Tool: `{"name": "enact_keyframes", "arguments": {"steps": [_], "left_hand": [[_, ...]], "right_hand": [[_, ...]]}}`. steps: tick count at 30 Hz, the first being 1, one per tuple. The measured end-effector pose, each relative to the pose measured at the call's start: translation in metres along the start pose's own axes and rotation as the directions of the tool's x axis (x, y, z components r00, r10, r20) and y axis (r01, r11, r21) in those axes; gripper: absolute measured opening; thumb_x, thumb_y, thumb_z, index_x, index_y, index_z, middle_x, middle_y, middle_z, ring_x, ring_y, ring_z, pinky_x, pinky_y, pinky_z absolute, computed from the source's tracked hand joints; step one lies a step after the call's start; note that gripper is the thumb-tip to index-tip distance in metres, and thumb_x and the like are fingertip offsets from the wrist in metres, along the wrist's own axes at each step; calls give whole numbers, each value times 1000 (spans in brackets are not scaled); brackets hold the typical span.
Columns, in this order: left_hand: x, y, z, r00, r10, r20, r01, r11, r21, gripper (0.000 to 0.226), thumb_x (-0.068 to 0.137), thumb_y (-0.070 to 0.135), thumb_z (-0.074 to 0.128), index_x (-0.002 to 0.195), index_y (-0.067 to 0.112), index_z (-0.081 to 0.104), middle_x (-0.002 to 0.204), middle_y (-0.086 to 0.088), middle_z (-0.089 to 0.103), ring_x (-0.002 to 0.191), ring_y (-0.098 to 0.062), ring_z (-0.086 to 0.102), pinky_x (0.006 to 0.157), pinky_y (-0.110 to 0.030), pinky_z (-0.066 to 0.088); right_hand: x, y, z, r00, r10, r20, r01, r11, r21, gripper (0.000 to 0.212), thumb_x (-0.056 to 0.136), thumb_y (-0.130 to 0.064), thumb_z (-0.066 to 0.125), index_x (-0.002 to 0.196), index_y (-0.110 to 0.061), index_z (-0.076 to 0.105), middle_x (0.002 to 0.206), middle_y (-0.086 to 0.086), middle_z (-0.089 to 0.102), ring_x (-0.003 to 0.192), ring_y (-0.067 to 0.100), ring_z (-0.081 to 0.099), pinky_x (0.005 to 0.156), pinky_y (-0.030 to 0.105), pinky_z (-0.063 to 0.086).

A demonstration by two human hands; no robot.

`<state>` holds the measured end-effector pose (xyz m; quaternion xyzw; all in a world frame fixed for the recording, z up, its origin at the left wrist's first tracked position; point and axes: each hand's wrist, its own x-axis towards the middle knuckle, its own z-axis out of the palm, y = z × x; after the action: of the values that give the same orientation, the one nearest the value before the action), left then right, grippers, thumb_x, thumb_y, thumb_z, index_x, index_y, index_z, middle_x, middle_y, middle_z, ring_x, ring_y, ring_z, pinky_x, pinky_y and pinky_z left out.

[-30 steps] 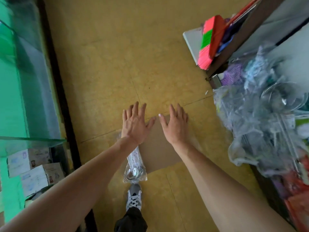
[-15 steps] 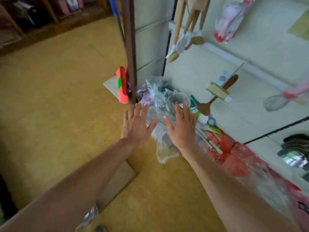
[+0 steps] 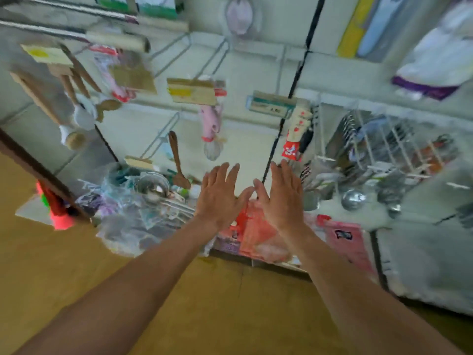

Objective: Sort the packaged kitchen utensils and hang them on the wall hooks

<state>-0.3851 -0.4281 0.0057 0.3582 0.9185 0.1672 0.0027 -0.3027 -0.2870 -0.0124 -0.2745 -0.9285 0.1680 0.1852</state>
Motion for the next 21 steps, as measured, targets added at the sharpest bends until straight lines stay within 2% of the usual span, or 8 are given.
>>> {"name": "enact_keyframes", "arguments": {"steps": [4, 8, 13, 16, 21], "left_hand": [[11, 83, 22, 986, 168, 10, -167, 984, -55, 73, 93, 64, 25, 148, 17, 34, 150, -12, 38, 138, -31, 33, 116, -44, 25], [20, 152, 46, 956, 291, 25, -286, 950, -123, 62, 95, 58, 32, 140, 16, 43, 138, -8, 49, 128, -29, 45, 109, -42, 37], [21, 237, 73, 937, 335, 100, -309, 928, -209, 58, 100, 53, 31, 144, 16, 38, 142, -7, 46, 131, -29, 41, 107, -42, 35], [29, 275, 97, 919, 374, 124, -339, 911, -234, 54, 102, 50, 32, 144, 17, 38, 144, -7, 46, 131, -28, 42, 107, -42, 37], [53, 333, 145, 915, 351, 201, -292, 917, -274, 54, 101, 46, 37, 145, 14, 39, 146, -11, 45, 133, -29, 42, 103, -45, 43]], "right_hand": [[-15, 74, -45, 991, 129, -26, -130, 991, -21, 69, 100, -57, 37, 155, -17, 26, 163, 10, 18, 151, 28, 14, 123, 44, 10], [-38, 136, -85, 966, 239, -98, -241, 970, -6, 74, 97, -64, 30, 153, -16, 30, 161, 13, 25, 149, 30, 19, 121, 48, 17], [-66, 211, -125, 912, 389, -129, -390, 921, 21, 69, 99, -61, 32, 154, -19, 27, 162, 9, 21, 150, 26, 16, 122, 46, 14], [-72, 253, -138, 897, 400, -186, -406, 914, 6, 73, 97, -65, 26, 151, -16, 31, 158, 11, 31, 146, 29, 26, 119, 50, 24], [-60, 313, -150, 869, 463, -176, -461, 886, 55, 68, 100, -57, 35, 153, -16, 26, 161, 10, 24, 149, 27, 20, 121, 48, 20]]}}
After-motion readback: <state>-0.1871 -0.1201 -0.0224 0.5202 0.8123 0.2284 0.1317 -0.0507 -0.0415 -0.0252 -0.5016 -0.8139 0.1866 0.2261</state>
